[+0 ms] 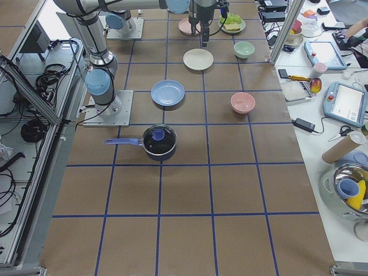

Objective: Stack three plates with pink and blue
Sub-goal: 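Grasp the pink plate rim with the left gripper and lift it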

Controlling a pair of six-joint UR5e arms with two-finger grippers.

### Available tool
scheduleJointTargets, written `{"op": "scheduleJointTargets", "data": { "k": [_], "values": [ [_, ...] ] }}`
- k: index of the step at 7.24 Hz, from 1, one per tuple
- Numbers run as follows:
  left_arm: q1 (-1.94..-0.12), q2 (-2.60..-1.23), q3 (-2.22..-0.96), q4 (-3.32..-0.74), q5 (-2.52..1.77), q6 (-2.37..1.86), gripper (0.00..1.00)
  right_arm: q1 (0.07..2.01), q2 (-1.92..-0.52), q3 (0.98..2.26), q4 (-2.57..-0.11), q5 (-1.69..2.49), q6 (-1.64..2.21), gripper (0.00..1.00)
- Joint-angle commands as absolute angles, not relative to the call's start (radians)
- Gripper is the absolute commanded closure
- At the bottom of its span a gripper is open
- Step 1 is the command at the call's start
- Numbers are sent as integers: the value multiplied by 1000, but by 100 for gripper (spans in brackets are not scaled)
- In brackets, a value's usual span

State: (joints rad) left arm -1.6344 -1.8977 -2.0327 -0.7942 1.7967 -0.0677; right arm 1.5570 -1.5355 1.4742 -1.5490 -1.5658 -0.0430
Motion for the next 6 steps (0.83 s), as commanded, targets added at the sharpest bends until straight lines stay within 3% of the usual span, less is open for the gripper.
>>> {"op": "scheduleJointTargets", "data": {
  "k": [1,3,6],
  "values": [
    [-1658,-1882,-1976,-831,1807,-66,100,1557,-1536,1474,-1549,-1566,-43,0],
    [-1680,-1871,-1907,-926,1810,-66,100,1557,-1536,1474,-1549,-1565,-43,0],
    [-1707,-1896,-1694,-1197,1810,-95,100,1557,-1536,1474,-1549,-1566,-43,0]
  ]
}}
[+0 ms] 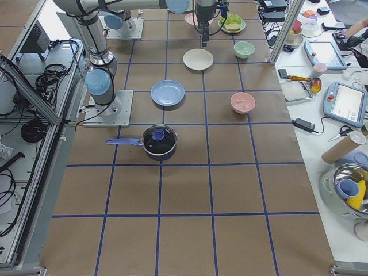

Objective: Stack three plates with pink and blue

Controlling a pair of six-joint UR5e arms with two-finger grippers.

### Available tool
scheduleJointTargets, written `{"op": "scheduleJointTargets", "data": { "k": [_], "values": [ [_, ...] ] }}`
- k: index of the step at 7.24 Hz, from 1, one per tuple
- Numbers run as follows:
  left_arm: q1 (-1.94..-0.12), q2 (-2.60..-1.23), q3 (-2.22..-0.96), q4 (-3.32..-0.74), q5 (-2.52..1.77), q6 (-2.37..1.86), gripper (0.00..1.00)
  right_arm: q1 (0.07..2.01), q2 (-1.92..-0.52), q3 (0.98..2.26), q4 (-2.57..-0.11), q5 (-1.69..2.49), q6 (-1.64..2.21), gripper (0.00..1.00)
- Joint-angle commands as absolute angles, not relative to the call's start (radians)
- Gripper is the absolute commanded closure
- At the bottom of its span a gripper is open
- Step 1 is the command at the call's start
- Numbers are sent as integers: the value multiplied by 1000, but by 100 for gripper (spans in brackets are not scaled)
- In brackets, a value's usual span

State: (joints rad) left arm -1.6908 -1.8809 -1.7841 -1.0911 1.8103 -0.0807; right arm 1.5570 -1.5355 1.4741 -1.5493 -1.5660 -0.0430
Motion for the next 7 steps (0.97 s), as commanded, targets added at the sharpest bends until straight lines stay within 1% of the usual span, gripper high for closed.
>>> {"op": "scheduleJointTargets", "data": {
  "k": [1,3,5,7],
  "values": [
    [-1739,-1908,-1628,-1257,1812,-138,100,1557,-1536,1474,-1549,-1566,-43,0],
    [-1813,-1937,-1510,-1324,1796,-166,100,1557,-1536,1474,-1549,-1566,-43,0],
    [-1912,-1973,-1447,-1342,1793,-140,100,1557,-1536,1474,-1549,-1565,-43,0],
    [-1988,-2006,-1395,-1333,1764,-22,100,1557,-1536,1474,-1549,-1566,-43,0]
  ]
}}
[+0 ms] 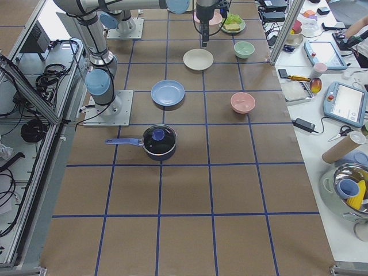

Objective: Stack three plates with pink and blue

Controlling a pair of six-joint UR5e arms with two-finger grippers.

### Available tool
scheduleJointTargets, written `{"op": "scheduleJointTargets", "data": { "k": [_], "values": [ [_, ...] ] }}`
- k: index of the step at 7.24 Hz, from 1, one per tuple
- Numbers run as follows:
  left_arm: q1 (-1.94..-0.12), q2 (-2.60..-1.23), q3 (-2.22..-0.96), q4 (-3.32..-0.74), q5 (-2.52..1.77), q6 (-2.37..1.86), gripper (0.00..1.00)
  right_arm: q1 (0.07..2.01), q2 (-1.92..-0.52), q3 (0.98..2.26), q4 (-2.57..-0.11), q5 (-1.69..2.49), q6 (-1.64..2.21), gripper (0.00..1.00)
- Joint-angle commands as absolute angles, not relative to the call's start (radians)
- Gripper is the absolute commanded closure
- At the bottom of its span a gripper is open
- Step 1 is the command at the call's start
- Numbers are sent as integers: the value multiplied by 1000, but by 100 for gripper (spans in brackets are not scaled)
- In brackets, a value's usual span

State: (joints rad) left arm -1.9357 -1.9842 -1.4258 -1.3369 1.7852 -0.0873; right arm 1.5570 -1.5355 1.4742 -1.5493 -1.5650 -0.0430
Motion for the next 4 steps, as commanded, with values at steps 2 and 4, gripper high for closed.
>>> {"op": "scheduleJointTargets", "data": {
  "k": [2,4],
  "values": [
    [-2061,-2037,-1393,-1313,1752,33,100,1557,-1534,1474,-1549,-1565,-46,0],
    [-2130,-2042,-1397,-1313,1770,142,100,1557,-1534,1474,-1549,-1569,-51,0]
  ]
}}
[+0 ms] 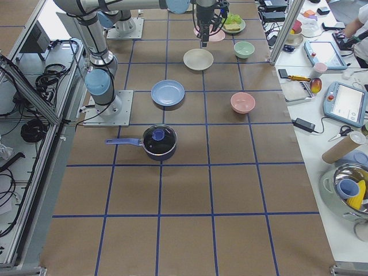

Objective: Stack three plates with pink and blue

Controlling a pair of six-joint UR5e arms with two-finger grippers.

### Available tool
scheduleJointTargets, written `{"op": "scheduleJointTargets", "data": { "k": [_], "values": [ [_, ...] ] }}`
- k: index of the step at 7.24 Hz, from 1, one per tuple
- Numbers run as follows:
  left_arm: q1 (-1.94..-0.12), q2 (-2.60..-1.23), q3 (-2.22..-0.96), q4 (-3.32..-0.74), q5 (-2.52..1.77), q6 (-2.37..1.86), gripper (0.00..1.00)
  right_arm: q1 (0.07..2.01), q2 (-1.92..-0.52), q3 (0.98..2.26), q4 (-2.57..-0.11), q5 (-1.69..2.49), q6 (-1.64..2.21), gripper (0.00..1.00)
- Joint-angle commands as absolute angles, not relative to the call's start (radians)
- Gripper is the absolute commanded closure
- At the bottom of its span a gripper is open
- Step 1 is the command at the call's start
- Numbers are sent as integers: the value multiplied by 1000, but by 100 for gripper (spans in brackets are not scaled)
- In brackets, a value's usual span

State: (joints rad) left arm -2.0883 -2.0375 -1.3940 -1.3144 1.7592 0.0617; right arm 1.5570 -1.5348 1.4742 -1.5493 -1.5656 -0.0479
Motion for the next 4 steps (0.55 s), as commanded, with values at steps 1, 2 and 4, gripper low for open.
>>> {"op": "scheduleJointTargets", "data": {
  "k": [1,2,4],
  "values": [
    [-2135,-2040,-1399,-1307,1769,238,100,1557,-1534,1474,-1549,-1577,-76,0],
    [-2163,-2039,-1413,-1307,1761,277,100,1557,-1534,1474,-1549,-1604,-188,0],
    [-2223,-2016,-1512,-1280,1766,291,100,1555,-1534,1474,-1549,-1637,-224,0]
  ]
}}
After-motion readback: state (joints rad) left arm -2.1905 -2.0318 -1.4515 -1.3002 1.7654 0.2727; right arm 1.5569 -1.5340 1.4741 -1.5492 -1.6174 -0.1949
